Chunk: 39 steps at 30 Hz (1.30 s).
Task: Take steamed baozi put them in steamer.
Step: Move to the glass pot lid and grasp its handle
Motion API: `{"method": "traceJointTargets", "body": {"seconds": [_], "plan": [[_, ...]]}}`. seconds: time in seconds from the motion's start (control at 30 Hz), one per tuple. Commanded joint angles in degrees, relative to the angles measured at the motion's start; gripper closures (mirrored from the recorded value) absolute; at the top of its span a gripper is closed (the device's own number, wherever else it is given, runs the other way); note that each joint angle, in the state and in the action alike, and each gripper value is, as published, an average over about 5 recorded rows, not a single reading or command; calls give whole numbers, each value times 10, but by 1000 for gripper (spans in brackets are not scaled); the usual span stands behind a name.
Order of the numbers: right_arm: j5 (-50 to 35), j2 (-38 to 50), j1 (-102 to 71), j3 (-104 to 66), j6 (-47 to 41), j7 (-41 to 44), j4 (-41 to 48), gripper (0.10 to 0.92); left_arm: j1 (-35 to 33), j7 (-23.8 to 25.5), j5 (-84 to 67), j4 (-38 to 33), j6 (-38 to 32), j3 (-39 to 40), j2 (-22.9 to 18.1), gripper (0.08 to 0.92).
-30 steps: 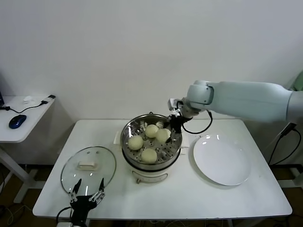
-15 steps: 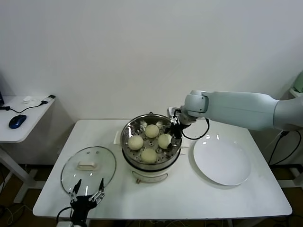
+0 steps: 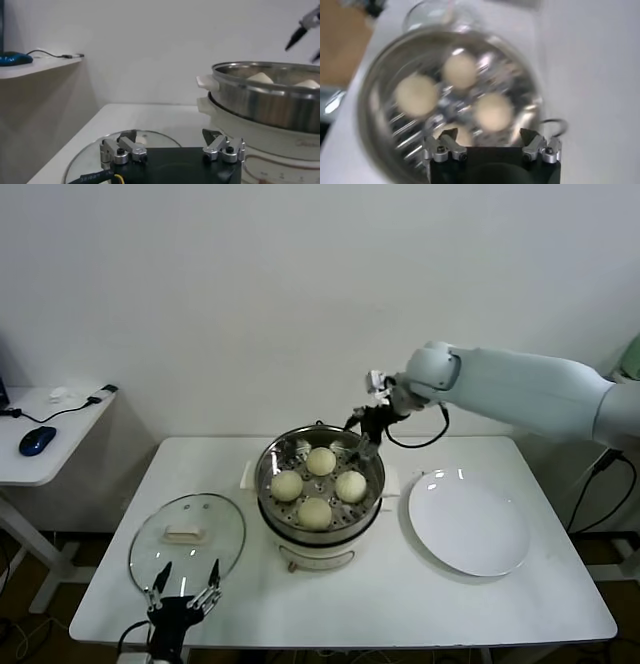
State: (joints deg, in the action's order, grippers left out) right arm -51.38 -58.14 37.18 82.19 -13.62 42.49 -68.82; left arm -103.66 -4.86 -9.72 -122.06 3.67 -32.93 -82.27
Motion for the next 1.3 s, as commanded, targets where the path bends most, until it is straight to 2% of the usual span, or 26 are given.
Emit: {"method": "traceJointTargets", "body": {"seconds": [0.03,0.2,0.33,0.43,0.6,0.73,0.87,1.0,1.3], "plan": [[3,90,-118,-260,9,-302,4,203,0,-2,-9,-2,-8,0,1,177],[47,202,-320,-488,-16,-445,-94,203,11,-3,-11,-1,-31,-5,6,177],[121,263,-541,-694,10,-467,-158,202,29,-4,19,9,-35,-15,8,177],[157,269,-728,-869,39,-462,-192,203,44,-5,43,22,-41,-19,8,177],[202,203,-982,-1109,102,-425,-217,203,63,-8,48,38,-45,-17,11,177],[226,116,-1086,-1202,172,-397,-217,203,74,-12,74,53,-52,-17,17,177],[266,41,-1137,-1228,243,-379,-198,203,81,-24,127,65,-62,-17,22,177],[295,-33,-1169,-1233,284,-367,-176,203,91,-73,249,92,-88,-22,24,177],[351,-138,-1209,-1211,282,-367,-189,203,87,-150,475,148,-136,-40,48,177]]}}
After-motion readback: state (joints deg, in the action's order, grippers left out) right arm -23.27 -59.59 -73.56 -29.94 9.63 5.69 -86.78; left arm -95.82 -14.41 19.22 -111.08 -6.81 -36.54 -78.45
